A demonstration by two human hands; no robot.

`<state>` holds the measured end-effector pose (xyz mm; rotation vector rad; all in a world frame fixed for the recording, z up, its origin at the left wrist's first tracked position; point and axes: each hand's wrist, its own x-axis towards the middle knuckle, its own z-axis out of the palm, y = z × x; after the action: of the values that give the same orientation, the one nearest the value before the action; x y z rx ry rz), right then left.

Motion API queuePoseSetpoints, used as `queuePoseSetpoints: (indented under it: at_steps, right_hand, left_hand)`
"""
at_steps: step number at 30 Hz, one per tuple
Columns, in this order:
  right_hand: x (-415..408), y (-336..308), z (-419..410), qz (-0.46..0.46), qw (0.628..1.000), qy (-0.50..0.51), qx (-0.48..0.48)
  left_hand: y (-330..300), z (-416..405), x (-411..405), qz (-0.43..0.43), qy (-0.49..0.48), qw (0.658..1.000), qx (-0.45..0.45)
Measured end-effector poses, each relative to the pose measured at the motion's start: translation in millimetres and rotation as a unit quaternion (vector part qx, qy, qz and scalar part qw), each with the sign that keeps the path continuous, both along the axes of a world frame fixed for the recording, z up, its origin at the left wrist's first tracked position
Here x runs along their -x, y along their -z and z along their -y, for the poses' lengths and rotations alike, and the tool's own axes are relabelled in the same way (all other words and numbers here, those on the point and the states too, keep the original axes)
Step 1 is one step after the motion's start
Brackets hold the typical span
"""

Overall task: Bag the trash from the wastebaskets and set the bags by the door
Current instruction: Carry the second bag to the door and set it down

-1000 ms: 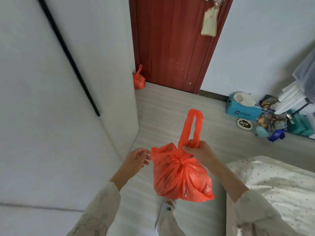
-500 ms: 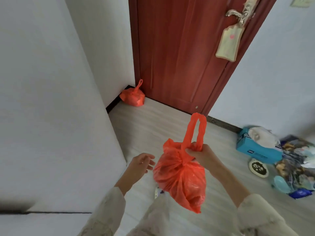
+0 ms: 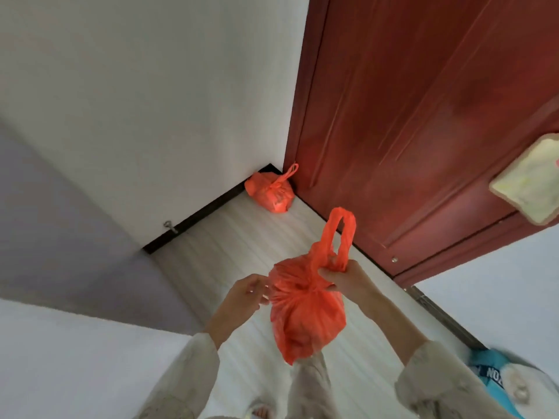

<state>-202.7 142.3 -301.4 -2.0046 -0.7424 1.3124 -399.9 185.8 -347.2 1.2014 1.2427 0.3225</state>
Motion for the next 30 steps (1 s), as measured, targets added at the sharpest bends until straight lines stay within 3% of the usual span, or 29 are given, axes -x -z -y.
queuePoseSetpoints:
  at_steps: [11,16,21,26,30]
  right_hand:
    - [-61.9,58.8,-253.0,-0.025,0.975,-0.209,0.065]
    - [-49.9,105.5,-351.4,-0.065,0.961,-0.236,0.128]
    - [-41.1,171.7,-435.3,-0.012,0.961,-0.241,0.137]
    - [-28.9,269.4,-508.9,-0.027,0.954,-0.260,0.144]
    - [-19.3,353.7,-553.4,0.041,0.937,-0.303,0.167]
  left_hand:
    - [38.6,-172.2,-69.4,-0.027,-0.212,0.977,0.029]
    - [73.1,-225.6,-63.3,-0.027,-0.303,0.951,0.053]
    - [133.3,-288.8,-53.3,-0.049,-0.350,0.933,0.064]
    - [224.8,-364.7,-47.0,-0.070,-0.349,0.930,0.086]
    - [296.3,-403.4,-44.2,-0.081,-0.345,0.929,0.104]
